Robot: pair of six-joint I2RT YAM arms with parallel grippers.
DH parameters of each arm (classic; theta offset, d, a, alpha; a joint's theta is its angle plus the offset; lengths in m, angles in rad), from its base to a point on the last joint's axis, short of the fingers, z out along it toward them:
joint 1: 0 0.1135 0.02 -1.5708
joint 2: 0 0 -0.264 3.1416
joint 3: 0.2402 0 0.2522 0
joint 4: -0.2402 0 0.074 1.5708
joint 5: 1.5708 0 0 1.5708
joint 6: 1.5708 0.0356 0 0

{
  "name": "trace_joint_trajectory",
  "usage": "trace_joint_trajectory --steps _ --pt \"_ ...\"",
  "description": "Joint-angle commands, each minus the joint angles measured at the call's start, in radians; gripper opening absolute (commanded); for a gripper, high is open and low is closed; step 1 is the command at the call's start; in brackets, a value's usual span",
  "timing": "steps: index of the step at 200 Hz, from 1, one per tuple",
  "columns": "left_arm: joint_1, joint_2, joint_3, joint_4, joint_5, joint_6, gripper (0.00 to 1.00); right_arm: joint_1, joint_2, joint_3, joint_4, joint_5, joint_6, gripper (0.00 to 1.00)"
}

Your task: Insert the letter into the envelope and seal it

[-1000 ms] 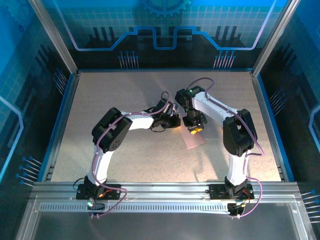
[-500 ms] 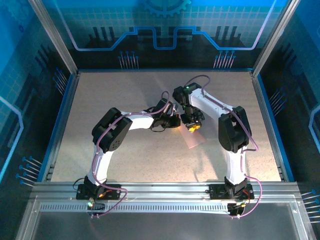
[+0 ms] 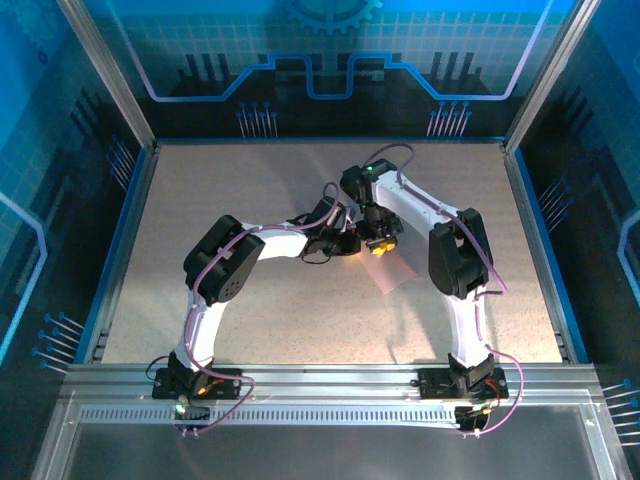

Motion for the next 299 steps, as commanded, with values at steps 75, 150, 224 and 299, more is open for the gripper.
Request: trace_joint_trajectory --steps 75,150,224,299 --pt "-0.009 0.029 0.004 -0.047 0.021 0.023 0.00 -0.030 0.049 -0.001 0.050 0.014 -0.015 0.03" --pt "-0.009 0.028 0.009 -0.061 0.021 0.029 0.00 -0.047 -0.016 -0.092 0.038 0.014 -0.051 0.02" --pt "-0.009 0.030 0.018 -0.073 0.017 0.041 0.00 -0.059 -0.117 -0.165 0.004 -0.005 -0.069 0.02" --pt "-0.010 0.027 0.014 -0.075 0.017 0.045 0.00 -0.089 -0.137 -0.121 -0.067 -0.093 -0.103 0.01"
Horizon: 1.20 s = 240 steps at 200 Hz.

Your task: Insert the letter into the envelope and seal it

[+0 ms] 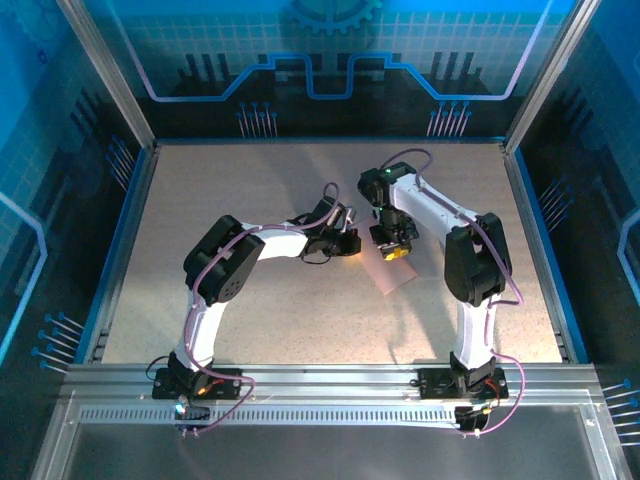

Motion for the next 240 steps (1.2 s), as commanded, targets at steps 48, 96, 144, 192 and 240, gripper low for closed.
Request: trace_joint_trajectory --steps 48,96,144,192,240 --pt "-0.009 0.027 0.015 -0.074 0.015 0.050 0.00 -0.025 0.026 0.052 -0.129 -0.045 -0.063 0.00" --pt "-0.010 0.024 0.025 -0.083 0.016 0.064 0.00 -0.024 0.078 0.059 -0.154 -0.050 -0.078 0.00" --pt "-0.009 0.027 0.030 -0.082 0.022 0.065 0.00 -0.022 0.109 0.075 -0.158 -0.026 -0.078 0.00" --pt "-0.009 0.028 0.032 -0.089 0.025 0.078 0.00 -0.022 0.163 0.136 -0.168 -0.028 -0.087 0.00" --pt "-0.011 0.032 0.036 -0.091 0.030 0.082 0.00 -0.022 0.232 0.207 -0.181 -0.046 -0.094 0.00"
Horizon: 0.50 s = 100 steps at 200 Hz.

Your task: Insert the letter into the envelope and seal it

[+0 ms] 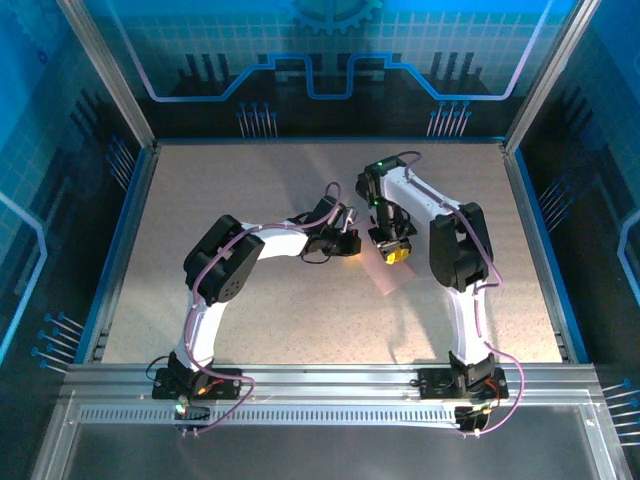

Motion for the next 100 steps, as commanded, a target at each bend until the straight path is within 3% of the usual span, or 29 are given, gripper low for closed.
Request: trace_joint_trajectory --steps 1,100 --pt "-0.010 0.032 0.020 -0.059 0.023 0.032 0.00 -0.007 0.056 0.040 0.002 -0.014 -0.018 0.00" --pt "-0.021 0.038 0.025 -0.058 0.024 0.030 0.00 -0.010 0.137 0.164 -0.006 -0.035 -0.011 0.00"
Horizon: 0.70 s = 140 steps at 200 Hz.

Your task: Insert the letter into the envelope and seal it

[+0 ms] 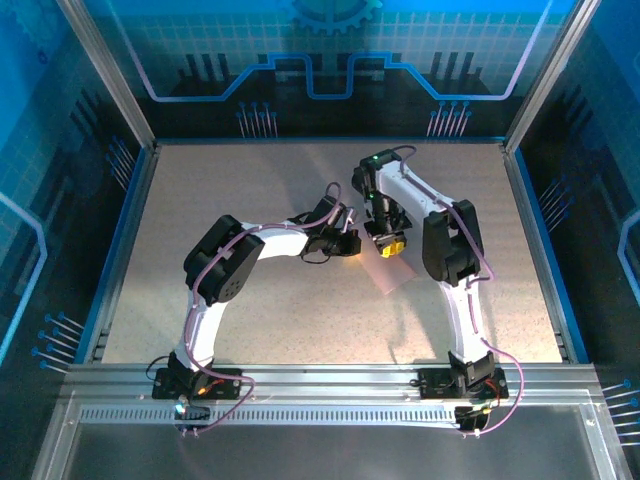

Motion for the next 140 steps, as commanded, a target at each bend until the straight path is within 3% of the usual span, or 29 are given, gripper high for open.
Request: trace_joint_trajectory --steps 1,140 --pt "-0.020 0.038 0.023 -0.052 0.023 0.027 0.00 -0.011 0.054 0.026 0.039 -0.030 -0.006 0.00" --pt "-0.024 0.038 0.031 -0.071 0.009 0.039 0.00 -0.005 -0.139 -0.045 -0.002 -0.029 -0.007 0.00"
